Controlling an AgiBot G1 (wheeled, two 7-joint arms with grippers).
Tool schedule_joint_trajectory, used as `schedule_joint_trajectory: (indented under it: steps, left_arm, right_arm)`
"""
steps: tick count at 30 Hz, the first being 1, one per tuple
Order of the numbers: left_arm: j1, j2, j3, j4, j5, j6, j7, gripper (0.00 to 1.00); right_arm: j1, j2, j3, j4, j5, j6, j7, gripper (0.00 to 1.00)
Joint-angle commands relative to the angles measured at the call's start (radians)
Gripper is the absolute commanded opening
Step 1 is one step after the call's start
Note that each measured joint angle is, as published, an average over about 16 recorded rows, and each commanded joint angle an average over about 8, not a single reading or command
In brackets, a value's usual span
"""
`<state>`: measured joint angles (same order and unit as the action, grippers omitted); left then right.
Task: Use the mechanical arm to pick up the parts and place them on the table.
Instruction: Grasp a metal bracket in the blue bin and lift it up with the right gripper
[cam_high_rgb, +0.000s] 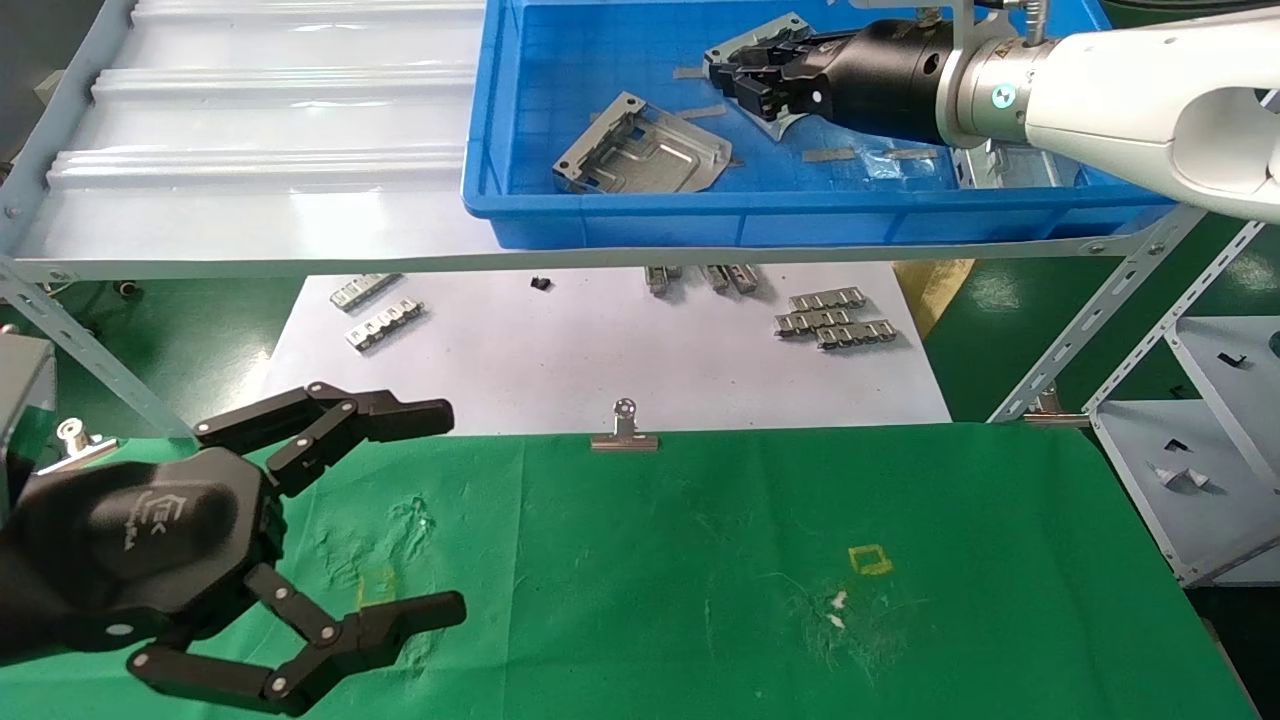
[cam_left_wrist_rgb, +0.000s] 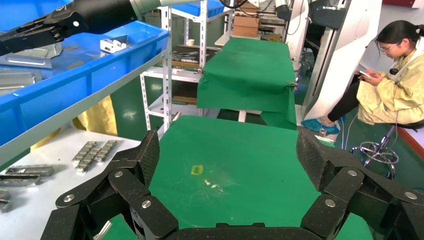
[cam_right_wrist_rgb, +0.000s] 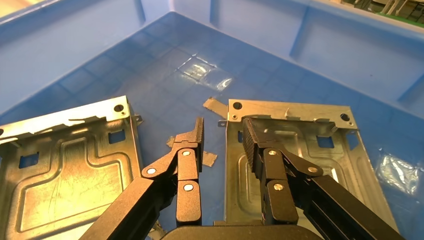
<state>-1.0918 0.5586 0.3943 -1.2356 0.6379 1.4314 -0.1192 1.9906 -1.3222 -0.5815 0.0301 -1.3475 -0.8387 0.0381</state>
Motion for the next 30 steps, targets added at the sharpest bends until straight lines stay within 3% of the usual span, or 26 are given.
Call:
schedule_joint_trajectory:
  steps: [1, 22, 30]
  left_arm:
    - [0.000, 0.000, 0.000, 0.000, 0.000, 0.000, 0.000, 1.00]
    - [0.000, 0.000, 0.000, 0.000, 0.000, 0.000, 0.000, 1.00]
    - [0.000, 0.000, 0.000, 0.000, 0.000, 0.000, 0.000, 1.00]
  right_arm:
    - [0.002, -0.002, -0.002, -0.005, -0.003, 0.000, -0.001, 0.00]
    - [-0.024, -0.021, -0.020, 0.018, -0.021, 0.044, 0.016, 0.00]
    - [0.011, 0.010, -0.002, 0.056, 0.009, -0.023, -0.027, 0.00]
